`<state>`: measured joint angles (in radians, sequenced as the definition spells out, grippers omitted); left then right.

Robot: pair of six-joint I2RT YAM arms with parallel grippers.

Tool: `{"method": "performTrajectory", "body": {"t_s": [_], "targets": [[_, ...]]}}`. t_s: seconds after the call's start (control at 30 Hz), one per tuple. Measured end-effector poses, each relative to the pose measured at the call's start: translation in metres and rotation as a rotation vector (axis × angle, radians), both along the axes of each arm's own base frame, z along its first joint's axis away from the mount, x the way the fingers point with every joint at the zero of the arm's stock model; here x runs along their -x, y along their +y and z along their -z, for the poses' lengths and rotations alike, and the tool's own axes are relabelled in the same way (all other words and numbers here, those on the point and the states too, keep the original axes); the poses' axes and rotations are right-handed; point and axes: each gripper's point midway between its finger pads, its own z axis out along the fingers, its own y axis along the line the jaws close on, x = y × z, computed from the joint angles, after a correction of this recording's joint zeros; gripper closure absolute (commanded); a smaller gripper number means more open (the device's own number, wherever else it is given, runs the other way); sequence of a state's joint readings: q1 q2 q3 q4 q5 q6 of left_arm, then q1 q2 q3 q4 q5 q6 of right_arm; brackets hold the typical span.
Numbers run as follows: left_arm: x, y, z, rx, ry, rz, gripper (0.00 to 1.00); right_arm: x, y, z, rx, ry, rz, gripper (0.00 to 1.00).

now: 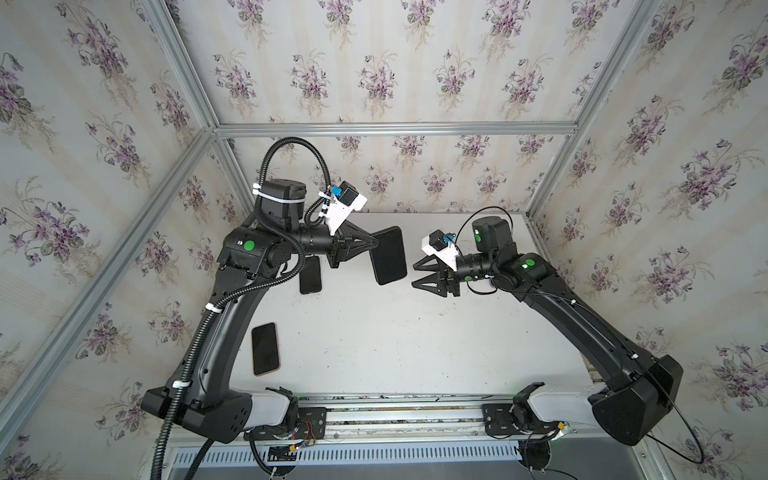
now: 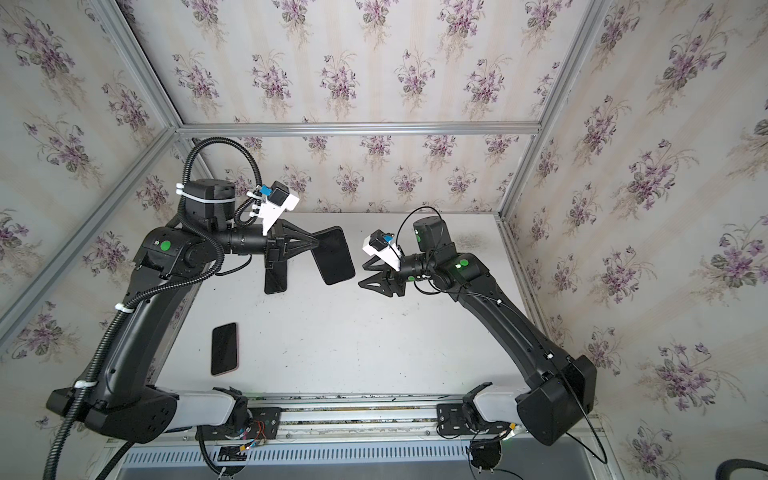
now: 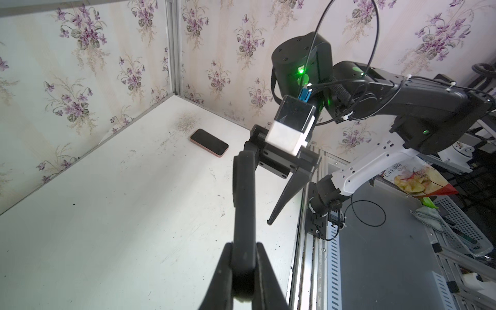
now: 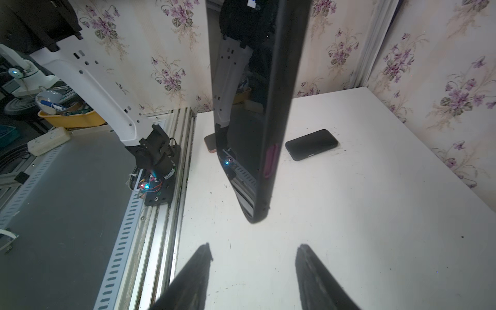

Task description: Take the phone out of the phone case

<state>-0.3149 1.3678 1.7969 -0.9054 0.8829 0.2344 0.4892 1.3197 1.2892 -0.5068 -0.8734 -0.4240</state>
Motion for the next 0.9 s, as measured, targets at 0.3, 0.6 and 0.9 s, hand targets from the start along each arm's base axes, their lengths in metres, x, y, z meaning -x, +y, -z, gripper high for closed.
{"method": "performTrajectory", "body": {"t_s": [0.3, 0.6, 0.9], "targets": [[0.005, -0.007, -0.002, 0.010, 0.002, 0.036, 1.00, 0.003, 0.006, 0.004, 0.001, 0.016, -0.025, 0.54], [0.006, -0.007, -0.002, 0.011, 0.003, 0.040, 1.00, 0.008, 0.007, 0.002, -0.012, 0.018, -0.048, 0.63], [0.006, -0.008, -0.002, 0.015, 0.011, 0.043, 1.00, 0.013, 0.008, 0.003, -0.005, 0.015, -0.065, 0.76]]}}
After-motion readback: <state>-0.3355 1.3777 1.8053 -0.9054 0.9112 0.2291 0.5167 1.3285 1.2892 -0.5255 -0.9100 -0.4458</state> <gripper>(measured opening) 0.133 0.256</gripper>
